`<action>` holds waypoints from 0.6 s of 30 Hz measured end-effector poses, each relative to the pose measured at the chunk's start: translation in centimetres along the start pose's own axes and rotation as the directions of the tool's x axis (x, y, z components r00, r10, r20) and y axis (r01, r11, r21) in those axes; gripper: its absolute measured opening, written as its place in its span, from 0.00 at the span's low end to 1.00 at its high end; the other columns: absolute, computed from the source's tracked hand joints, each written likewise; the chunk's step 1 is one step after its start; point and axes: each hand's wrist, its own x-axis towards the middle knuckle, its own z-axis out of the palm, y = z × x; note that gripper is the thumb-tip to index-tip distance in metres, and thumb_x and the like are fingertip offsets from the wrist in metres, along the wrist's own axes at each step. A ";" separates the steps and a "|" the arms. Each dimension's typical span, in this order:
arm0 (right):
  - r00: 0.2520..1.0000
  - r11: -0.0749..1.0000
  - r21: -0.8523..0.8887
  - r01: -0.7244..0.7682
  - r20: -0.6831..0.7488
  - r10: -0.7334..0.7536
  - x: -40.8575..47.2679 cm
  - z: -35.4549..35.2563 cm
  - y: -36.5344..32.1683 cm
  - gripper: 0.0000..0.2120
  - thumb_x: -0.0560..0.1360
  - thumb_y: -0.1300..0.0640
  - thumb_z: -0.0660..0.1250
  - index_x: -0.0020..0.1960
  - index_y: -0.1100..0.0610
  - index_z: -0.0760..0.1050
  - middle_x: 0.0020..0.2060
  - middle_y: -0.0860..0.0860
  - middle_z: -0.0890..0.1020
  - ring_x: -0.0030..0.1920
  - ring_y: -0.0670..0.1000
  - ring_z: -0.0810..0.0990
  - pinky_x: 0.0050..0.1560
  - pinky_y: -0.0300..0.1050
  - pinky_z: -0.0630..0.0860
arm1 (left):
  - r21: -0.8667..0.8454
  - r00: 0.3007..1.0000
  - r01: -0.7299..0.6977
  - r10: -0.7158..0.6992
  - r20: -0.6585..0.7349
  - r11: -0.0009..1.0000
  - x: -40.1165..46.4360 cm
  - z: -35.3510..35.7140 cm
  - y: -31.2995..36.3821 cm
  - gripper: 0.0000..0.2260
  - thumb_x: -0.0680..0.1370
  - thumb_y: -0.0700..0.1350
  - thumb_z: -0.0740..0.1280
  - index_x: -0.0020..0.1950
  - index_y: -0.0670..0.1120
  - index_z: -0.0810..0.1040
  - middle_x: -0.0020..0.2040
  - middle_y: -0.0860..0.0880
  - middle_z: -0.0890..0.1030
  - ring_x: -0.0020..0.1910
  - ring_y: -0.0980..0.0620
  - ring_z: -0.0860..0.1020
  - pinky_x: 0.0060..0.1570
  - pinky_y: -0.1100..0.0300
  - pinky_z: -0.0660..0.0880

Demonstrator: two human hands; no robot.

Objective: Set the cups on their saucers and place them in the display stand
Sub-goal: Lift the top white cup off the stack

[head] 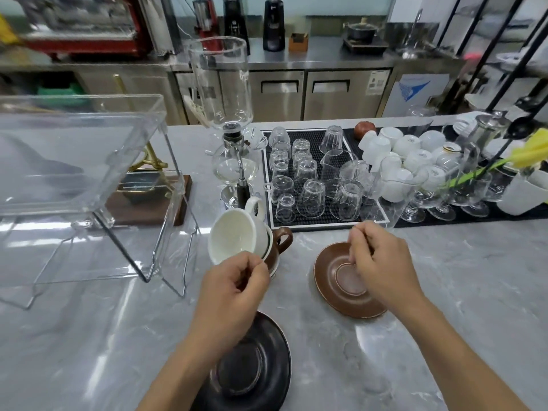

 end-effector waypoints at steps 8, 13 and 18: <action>0.991 0.980 0.163 0.111 0.061 -0.122 2.6 3.0 -4.7 0.12 0.81 0.56 0.60 0.41 0.54 0.75 0.28 0.52 0.78 0.28 0.52 0.77 0.33 0.57 0.76 | 0.063 0.936 0.030 -0.006 -0.352 0.998 1.4 -4.6 -1.6 0.12 0.79 0.41 0.67 0.35 0.49 0.79 0.26 0.55 0.75 0.27 0.58 0.71 0.30 0.63 0.68; 0.986 0.977 0.190 0.100 0.116 -0.124 3.8 4.6 -5.0 0.06 0.80 0.54 0.65 0.45 0.52 0.79 0.32 0.53 0.81 0.34 0.56 0.80 0.38 0.60 0.79 | 0.052 0.938 0.018 0.001 -0.347 0.998 1.4 -4.1 -2.2 0.09 0.77 0.39 0.72 0.42 0.53 0.82 0.37 0.57 0.83 0.35 0.59 0.80 0.35 0.68 0.75; 0.981 0.979 0.188 0.075 0.165 -0.107 4.9 5.6 -4.6 0.04 0.78 0.57 0.66 0.50 0.52 0.79 0.36 0.50 0.83 0.36 0.49 0.80 0.40 0.48 0.80 | 0.147 0.947 -0.012 0.059 -0.316 0.989 1.5 -3.0 -3.4 0.16 0.70 0.56 0.71 0.56 0.54 0.79 0.50 0.59 0.81 0.52 0.55 0.79 0.47 0.63 0.76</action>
